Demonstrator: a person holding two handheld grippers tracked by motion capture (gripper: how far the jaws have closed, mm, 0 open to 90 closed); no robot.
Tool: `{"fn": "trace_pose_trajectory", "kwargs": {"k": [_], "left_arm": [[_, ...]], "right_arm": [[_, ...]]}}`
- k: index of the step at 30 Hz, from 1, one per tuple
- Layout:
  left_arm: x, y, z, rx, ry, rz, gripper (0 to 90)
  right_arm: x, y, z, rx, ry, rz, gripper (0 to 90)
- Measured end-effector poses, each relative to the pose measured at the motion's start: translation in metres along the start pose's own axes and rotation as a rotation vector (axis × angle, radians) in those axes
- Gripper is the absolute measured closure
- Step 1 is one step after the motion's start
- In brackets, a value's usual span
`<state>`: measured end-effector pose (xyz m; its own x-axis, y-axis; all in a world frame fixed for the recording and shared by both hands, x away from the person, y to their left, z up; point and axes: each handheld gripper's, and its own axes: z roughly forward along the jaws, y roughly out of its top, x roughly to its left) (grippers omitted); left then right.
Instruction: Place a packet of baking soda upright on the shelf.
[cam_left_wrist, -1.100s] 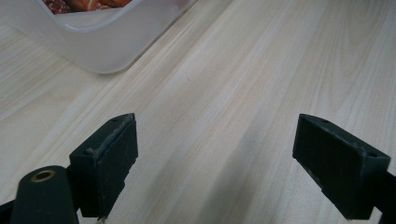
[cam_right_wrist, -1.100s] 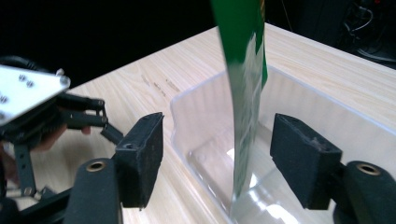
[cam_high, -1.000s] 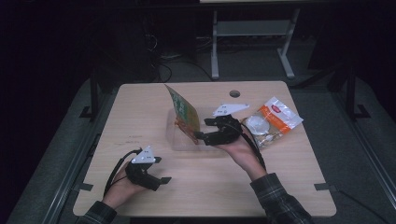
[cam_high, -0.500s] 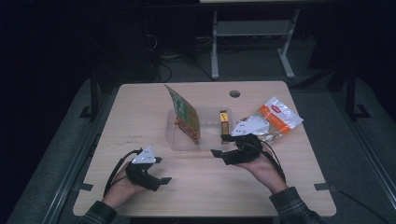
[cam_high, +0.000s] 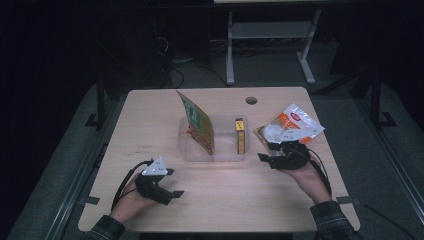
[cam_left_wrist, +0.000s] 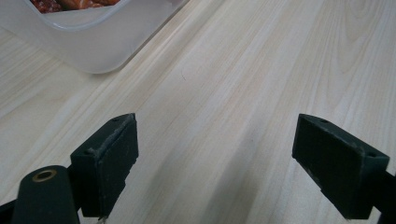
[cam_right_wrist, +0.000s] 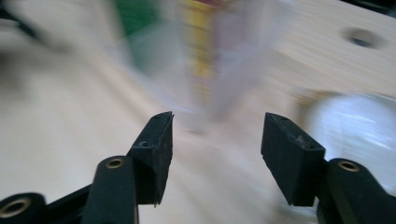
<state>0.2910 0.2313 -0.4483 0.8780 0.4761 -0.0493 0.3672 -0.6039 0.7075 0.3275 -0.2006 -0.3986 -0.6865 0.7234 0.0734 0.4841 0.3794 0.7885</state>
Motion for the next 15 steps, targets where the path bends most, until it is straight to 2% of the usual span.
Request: {"fn": "trace_pose_trajectory", "kwargs": {"k": [3, 6, 9, 12, 15], "left_arm": [[0.0, 0.0, 0.002, -0.001, -0.003, -0.002, 14.1], [-0.001, 0.001, 0.004, 0.007, -0.009, 0.007, 14.1], [-0.001, 0.002, 0.005, 0.006, -0.011, 0.008, 14.2], [-0.001, 0.001, 0.006, 0.007, -0.013, 0.002, 14.3], [0.0, 0.001, 0.006, 0.019, -0.013, 0.007, 14.2]], "right_arm": [[-0.025, -0.004, 0.004, 0.013, -0.056, 0.056, 58.8], [-0.045, -0.003, 0.011, 0.042, -0.126, 0.076, 75.1], [-0.06, -0.003, 0.024, 0.064, -0.152, 0.088, 88.0], [-0.068, -0.004, 0.039, 0.069, -0.165, 0.093, 89.9], [-0.073, -0.004, 0.053, 0.071, -0.214, 0.089, 90.0]]}}
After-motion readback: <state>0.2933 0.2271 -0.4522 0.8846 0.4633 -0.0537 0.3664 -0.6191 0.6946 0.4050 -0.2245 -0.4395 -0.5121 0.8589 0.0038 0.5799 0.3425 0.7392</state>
